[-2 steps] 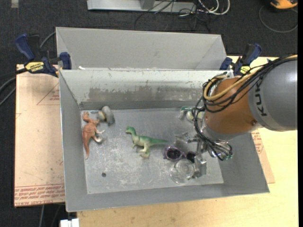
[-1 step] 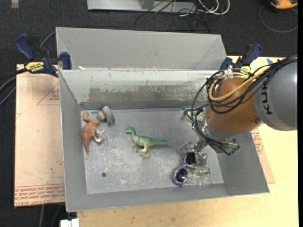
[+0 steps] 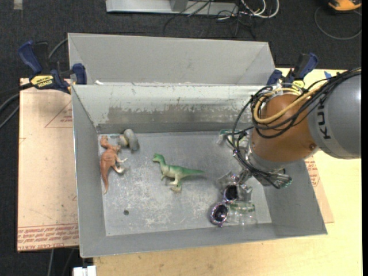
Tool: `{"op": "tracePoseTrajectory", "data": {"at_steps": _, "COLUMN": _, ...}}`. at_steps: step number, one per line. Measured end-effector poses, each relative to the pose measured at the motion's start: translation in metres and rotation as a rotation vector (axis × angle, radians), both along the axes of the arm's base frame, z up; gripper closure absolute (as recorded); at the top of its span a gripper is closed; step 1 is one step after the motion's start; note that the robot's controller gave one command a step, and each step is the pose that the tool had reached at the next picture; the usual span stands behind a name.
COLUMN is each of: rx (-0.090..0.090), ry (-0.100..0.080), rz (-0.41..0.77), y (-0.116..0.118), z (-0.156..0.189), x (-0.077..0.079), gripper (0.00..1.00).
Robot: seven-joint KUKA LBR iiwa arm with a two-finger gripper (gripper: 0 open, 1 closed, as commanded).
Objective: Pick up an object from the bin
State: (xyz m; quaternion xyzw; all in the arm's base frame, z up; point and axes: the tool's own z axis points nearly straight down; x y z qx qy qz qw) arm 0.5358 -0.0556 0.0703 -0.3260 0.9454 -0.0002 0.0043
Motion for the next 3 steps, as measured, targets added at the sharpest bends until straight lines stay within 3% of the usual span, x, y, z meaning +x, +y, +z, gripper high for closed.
{"op": "tracePoseTrajectory", "data": {"at_steps": 1, "rx": 0.002, "ry": -0.003, "rz": 0.025, "y": 0.003, "z": 0.095, "x": -0.001, "gripper": 1.00}}
{"op": "tracePoseTrajectory", "data": {"at_steps": 2, "rx": 0.002, "ry": -0.002, "rz": 0.025, "y": 0.003, "z": 0.095, "x": -0.001, "gripper": 1.00}}
{"op": "tracePoseTrajectory", "data": {"at_steps": 3, "rx": 0.003, "ry": -0.008, "rz": 0.056, "y": -0.024, "z": 0.016, "x": -0.019, "gripper": 1.00}}
